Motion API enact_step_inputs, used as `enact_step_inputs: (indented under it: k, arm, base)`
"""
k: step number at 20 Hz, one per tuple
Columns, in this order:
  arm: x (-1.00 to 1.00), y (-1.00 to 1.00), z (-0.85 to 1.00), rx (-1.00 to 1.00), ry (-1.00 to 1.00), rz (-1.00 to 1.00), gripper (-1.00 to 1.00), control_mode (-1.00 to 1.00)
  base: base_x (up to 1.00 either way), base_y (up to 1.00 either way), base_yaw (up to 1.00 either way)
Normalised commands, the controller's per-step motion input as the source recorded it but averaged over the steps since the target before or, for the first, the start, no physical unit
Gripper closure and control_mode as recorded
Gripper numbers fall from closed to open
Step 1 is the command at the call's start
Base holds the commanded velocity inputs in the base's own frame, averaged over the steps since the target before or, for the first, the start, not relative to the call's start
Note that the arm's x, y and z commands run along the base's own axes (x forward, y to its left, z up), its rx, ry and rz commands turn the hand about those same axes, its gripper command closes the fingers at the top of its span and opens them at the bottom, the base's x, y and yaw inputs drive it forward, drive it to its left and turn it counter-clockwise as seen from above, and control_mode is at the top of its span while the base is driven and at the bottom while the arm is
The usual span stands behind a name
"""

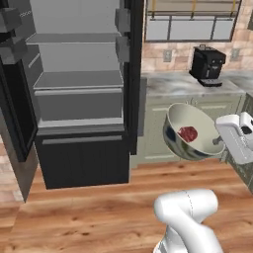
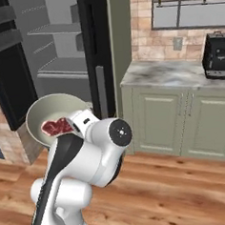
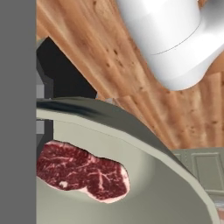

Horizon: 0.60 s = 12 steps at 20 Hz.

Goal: Place one of the steaks on the plate and the other in the bowl. Then place the bowl in the fridge.

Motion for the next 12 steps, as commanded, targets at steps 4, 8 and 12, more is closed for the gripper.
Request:
enact_step_inputs:
  k: [4,8,12]
  arm:
    - [0.0,0.0,0.0,0.0,0.0,0.0,1.0,1.0]
    - [0.0,0.0,0.0,0.0,0.0,0.0,1.0,1.0]
    - [0.0,0.0,0.0,0.0,0.0,0.0,1.0,1.0]
  base:
    - [0.55,0.45,0.04]
    - [0.48,0.44,0.01]
    - [0.43,0.44,0.0]
